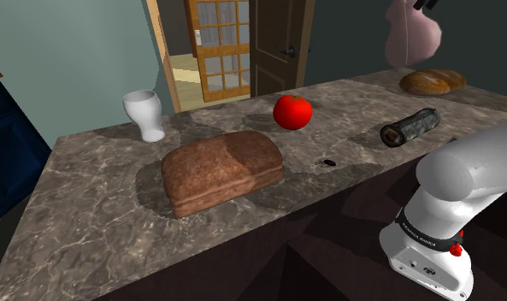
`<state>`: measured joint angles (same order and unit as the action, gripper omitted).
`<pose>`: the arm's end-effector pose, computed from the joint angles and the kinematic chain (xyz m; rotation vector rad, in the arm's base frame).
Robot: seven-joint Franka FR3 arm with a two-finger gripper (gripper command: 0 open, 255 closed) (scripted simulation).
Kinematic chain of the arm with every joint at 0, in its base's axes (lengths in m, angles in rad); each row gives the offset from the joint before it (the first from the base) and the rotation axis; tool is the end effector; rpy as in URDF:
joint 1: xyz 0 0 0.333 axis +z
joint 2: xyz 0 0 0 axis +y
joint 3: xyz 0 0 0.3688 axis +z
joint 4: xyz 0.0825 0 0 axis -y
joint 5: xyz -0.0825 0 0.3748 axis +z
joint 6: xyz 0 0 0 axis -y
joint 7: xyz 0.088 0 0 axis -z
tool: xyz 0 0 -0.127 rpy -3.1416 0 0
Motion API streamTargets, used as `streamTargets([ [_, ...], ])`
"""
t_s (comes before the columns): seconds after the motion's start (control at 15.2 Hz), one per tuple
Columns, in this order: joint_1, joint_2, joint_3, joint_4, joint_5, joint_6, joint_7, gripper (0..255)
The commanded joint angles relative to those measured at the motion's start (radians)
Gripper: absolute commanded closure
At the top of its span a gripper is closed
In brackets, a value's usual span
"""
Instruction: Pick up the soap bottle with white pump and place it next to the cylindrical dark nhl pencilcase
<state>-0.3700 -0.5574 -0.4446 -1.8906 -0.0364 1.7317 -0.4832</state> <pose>0.2003 -0.3266 0.7470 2.9954 -0.4722 0.6101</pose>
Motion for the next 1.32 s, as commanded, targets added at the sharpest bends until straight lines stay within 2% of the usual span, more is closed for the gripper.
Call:
streamTargets([
  [0.0, -0.004, -0.014, 0.002, -0.036, -0.004, 0.025, 0.0, 255],
  [1.25, -0.036, -0.091, -0.016, -0.35, -0.036, 0.263, -0.017, 255],
])
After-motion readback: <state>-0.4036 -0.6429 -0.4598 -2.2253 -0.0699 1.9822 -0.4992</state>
